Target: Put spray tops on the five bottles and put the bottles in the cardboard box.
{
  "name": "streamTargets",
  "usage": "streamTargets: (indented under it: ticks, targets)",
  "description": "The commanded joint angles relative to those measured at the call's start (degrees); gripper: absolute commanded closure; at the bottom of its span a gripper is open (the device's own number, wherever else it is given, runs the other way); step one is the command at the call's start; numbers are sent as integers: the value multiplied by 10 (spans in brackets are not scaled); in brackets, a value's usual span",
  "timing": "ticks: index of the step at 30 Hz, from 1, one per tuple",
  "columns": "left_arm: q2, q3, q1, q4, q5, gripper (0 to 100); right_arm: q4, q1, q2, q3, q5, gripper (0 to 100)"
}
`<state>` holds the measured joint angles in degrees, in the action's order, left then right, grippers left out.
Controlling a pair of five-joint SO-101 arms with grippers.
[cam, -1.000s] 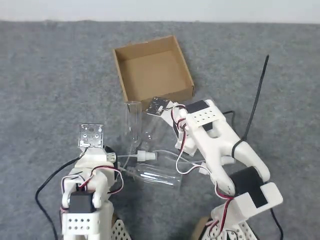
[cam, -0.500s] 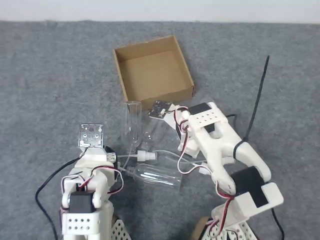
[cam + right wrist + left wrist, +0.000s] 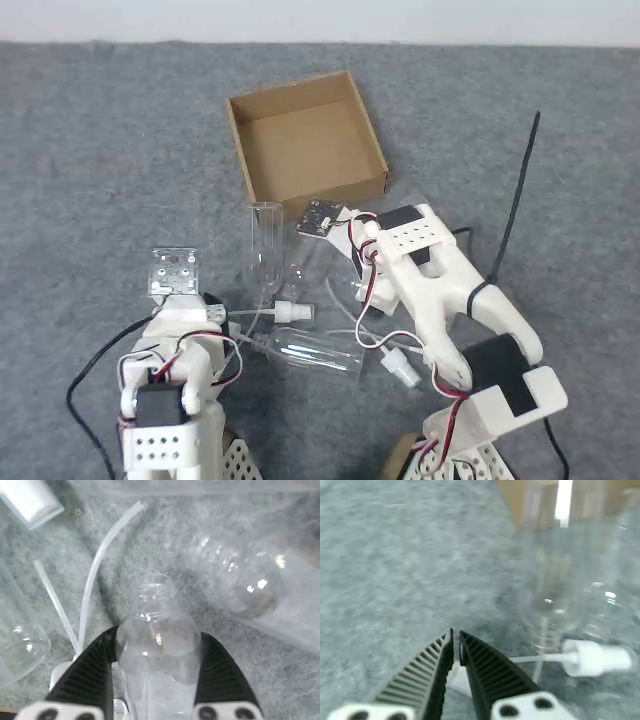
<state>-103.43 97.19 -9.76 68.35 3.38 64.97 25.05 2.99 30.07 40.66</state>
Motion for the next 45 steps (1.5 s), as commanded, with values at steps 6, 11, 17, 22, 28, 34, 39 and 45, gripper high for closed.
streamTargets:
  ticks: [6,11,17,22,28,34,39,45]
  targets:
    - [-12,-7,-55,4,4,988,-7,-19,-146,11,-69,971]
    - [-11,-7,-54,4,4,988,-7,-29,-183,13,-107,971]
    - [-10,-7,-55,4,4,988,-7,-29,-217,15,-156,971]
    - [-10,-7,-55,4,4,988,-7,-29,-230,15,-179,971]
    - [-10,-7,-55,4,4,988,6,-29,-263,16,-204,971]
    - [-10,-7,-55,4,4,988,44,-29,-330,16,-204,971]
    - [-10,-7,-55,4,4,988,46,-29,-369,34,-204,971]
    - [-10,-7,-55,4,4,988,36,-42,-430,60,-205,971]
